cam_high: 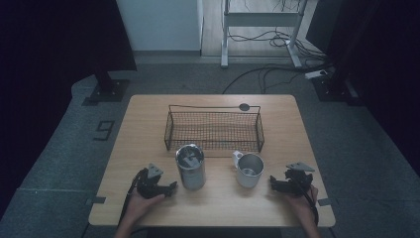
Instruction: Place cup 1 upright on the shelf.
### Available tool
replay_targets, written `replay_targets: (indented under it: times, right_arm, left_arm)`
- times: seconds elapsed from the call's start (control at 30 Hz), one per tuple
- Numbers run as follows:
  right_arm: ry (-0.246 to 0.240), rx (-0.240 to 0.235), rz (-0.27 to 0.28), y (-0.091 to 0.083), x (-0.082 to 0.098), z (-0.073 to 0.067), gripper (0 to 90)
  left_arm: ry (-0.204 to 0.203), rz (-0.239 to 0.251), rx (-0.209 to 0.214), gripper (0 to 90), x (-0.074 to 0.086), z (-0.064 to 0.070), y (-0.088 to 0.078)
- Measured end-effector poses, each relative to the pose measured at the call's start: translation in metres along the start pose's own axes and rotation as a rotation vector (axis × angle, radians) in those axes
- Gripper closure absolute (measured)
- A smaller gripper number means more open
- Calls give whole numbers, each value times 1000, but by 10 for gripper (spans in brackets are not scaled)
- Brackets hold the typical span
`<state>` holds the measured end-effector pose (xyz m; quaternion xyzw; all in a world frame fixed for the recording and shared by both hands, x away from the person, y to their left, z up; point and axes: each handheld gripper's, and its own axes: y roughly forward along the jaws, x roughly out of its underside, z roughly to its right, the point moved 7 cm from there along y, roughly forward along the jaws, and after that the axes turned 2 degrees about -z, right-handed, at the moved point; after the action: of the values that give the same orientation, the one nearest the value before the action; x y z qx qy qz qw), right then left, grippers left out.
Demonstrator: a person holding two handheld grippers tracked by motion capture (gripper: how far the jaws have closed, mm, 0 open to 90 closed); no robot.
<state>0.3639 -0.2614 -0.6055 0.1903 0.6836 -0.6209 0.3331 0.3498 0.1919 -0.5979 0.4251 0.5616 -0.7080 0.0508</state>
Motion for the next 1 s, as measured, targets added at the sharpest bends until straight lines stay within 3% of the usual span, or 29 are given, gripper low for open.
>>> replay_targets:
  times: [0.23,0.57,0.77,1.0]
  right_arm:
    - [2,5,5,-1,1,-1,15]
    - [8,3,4,-1,1,0,14]
    - [6,-2,7,-2,1,-1,22]
    - [2,-5,8,-2,1,-1,31]
  left_arm:
    - [-32,14,21,141,0,-1,-2]
    - [-27,47,11,145,-2,1,-7]
    - [-29,98,19,146,-9,0,-21]
    - [-50,160,76,141,-17,1,-42]
